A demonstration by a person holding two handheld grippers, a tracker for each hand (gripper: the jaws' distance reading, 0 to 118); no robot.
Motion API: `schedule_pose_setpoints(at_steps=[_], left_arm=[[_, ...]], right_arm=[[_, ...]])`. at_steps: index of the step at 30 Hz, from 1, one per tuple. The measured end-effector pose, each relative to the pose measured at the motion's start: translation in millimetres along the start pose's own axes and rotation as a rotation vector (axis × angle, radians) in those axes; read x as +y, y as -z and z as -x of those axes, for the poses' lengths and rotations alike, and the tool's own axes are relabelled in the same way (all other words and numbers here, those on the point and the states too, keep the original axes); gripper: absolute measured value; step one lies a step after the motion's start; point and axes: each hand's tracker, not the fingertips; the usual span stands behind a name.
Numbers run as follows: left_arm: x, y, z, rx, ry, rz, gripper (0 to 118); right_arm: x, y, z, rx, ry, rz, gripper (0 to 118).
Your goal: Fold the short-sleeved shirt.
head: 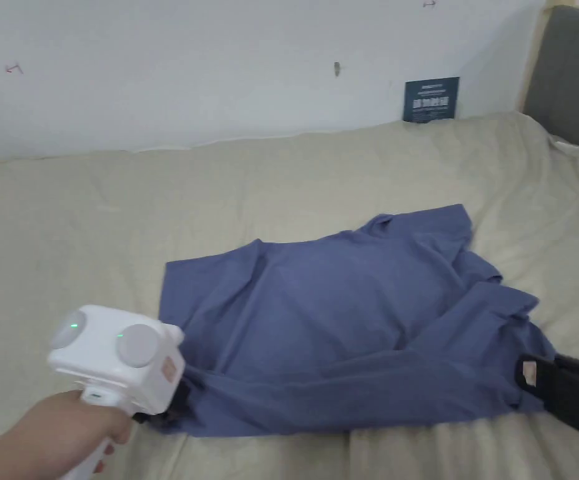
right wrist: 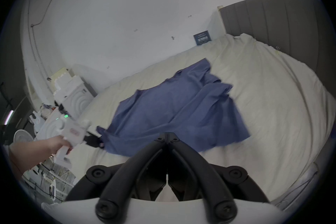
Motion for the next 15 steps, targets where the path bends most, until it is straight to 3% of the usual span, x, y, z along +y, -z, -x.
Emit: schedule_pose_setpoints(at_steps=[4,5,6,7,8,9,10,15], left_arm=[[-7.1,-14.1,-1.4,0.006,0.002,-0.022,12],[-8.5,-15.5,-0.7,-0.003,-0.006,-0.027,12],[-10.2,-17.1,0.2,-0.023,-0.015,-0.034,12],[-10.7,-18.0,0.6,-0.037,-0.013,-0.039,12],[-10.8,-18.9,1.2,-0.04,-0.013,-0.04,12],[-11.1,-19.0,0.8,-0.038,-0.012,-0.04,12],[-11.7,-19.2,0.6,-0.043,-0.015,-0.041,12],[-10.7,-15.0,0.7,-0.055,-0.033,-0.032,12]], right_arm=[[48.9,44.3,-35.9,-0.119,-0.034,0.274,1],[55.1,56.7,-41.6,-0.113,-0.046,0.343,12],[62.9,74.5,-51.5,-0.133,-0.062,0.436,41],[66.8,85.5,-55.3,-0.158,-0.072,0.491,41],[69.5,95.8,-58.1,-0.203,-0.073,0.512,54],[72.2,108.4,-60.5,-0.266,-0.078,0.568,88],[73.8,116.3,-62.1,-0.303,-0.091,0.593,99],[83.0,151.0,-83.9,-0.367,-0.08,0.634,97]])
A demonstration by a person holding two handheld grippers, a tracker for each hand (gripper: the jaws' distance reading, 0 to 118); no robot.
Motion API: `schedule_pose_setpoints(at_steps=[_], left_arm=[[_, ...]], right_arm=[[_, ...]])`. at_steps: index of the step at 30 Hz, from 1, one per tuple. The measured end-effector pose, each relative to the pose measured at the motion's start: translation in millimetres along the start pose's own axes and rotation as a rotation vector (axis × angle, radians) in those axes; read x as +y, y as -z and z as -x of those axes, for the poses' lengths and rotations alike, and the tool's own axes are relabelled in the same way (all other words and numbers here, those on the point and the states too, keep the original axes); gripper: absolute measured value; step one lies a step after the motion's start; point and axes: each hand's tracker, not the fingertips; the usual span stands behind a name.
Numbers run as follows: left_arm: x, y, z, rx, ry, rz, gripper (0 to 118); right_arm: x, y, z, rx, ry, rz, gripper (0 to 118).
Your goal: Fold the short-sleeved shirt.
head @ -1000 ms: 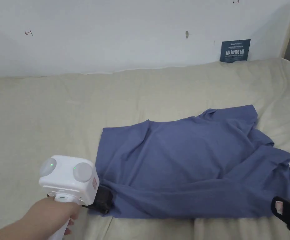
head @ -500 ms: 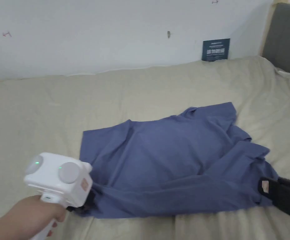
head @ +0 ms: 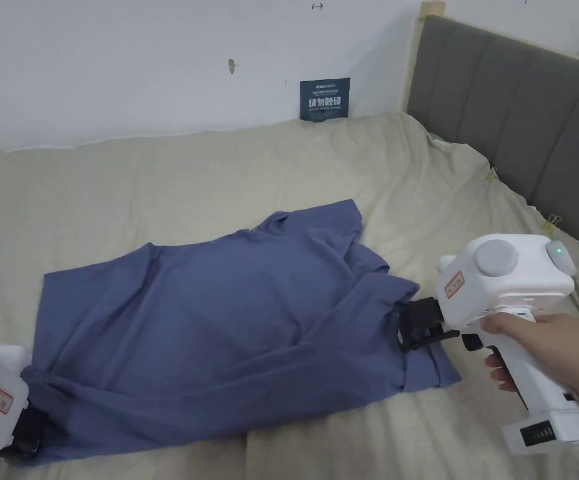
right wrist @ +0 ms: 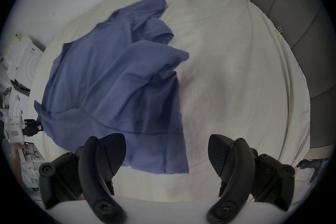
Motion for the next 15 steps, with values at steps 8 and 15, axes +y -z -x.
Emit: schedule_pose_setpoints(at_steps=[8,15], left_arm=[[3.1,12.9,8.6,-0.008,-0.054,0.031,12],[-2.1,8.9,34.9,-0.135,-0.259,0.012,12]], right_arm=[[-6.4,34.4,3.4,-0.023,-0.008,0.126,68],[-19.3,4.9,-1.1,0.08,0.018,0.053,8]])
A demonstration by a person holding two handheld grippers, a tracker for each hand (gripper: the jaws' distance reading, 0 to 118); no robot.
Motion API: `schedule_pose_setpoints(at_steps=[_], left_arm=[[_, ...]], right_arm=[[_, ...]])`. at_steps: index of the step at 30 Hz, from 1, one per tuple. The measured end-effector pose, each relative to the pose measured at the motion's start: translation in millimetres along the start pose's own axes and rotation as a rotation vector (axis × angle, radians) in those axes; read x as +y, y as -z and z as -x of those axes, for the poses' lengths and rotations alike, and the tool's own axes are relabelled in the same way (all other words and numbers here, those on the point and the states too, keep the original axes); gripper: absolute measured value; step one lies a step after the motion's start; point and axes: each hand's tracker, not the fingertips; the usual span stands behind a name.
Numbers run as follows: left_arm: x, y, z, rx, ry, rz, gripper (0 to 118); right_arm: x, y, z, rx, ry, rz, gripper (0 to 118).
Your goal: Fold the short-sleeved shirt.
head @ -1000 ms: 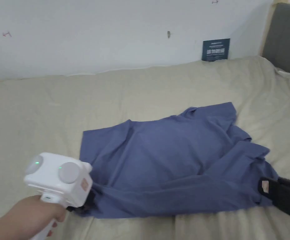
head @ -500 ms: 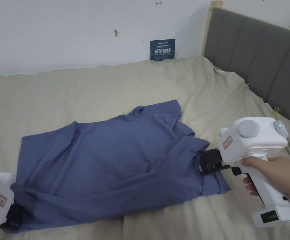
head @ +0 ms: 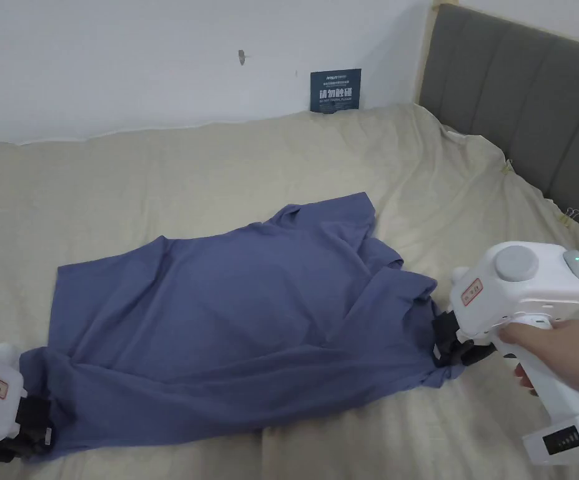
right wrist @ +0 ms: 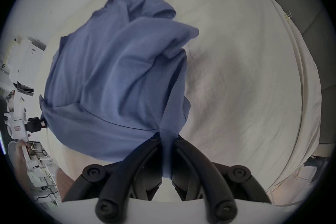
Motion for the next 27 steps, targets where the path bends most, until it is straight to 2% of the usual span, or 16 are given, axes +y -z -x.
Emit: schedule_pose_setpoints(at_steps=[9,12,18,22,27], left_arm=[[0.5,-52.0,15.4,-0.051,-0.024,-0.058,12],[-3.1,-81.8,18.2,-0.049,0.002,-0.109,12],[-49.1,-123.0,15.2,-0.074,0.047,-0.113,12],[-92.0,-105.2,24.8,-0.081,0.035,-0.042,11],[-120.8,-49.4,39.7,-0.081,-0.02,0.04,11]], right_arm=[[-5.5,-58.9,3.1,0.014,-0.013,-0.054,7],[-9.6,-89.4,1.9,0.076,0.013,-0.074,7],[-46.2,-125.6,5.1,0.054,-0.036,-0.055,8],[-85.7,-114.0,-2.5,0.063,-0.015,0.008,8],[-113.7,-55.5,-16.4,0.031,0.019,0.081,8]])
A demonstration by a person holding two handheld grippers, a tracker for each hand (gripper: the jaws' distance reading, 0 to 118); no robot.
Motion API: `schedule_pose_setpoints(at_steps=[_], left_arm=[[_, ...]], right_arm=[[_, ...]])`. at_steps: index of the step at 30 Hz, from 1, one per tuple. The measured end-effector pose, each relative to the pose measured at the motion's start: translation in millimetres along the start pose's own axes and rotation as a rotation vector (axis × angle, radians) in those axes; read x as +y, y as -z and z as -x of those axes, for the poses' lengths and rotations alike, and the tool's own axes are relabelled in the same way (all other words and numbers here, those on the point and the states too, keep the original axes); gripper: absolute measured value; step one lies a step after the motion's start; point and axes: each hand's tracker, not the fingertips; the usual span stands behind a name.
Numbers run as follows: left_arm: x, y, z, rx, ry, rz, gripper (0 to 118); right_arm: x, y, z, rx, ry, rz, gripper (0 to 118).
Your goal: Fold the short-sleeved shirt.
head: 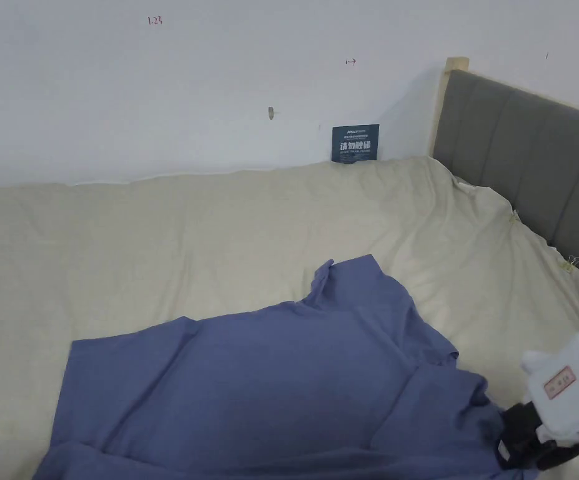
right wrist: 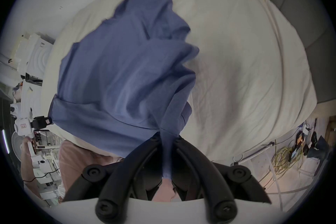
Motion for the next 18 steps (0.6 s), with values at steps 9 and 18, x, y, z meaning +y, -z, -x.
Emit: schedule_pose_setpoints(at_steps=[9,18], left_arm=[[-11.7,-10.5,37.3,0.165,-0.083,-0.028,112],[-27.9,-96.1,7.3,0.128,-0.015,-0.409,110]], right_arm=[[-3.6,14.8,-36.7,-0.169,0.095,0.002,106],[-18.1,-85.9,-5.5,-0.005,0.136,-0.407,98]])
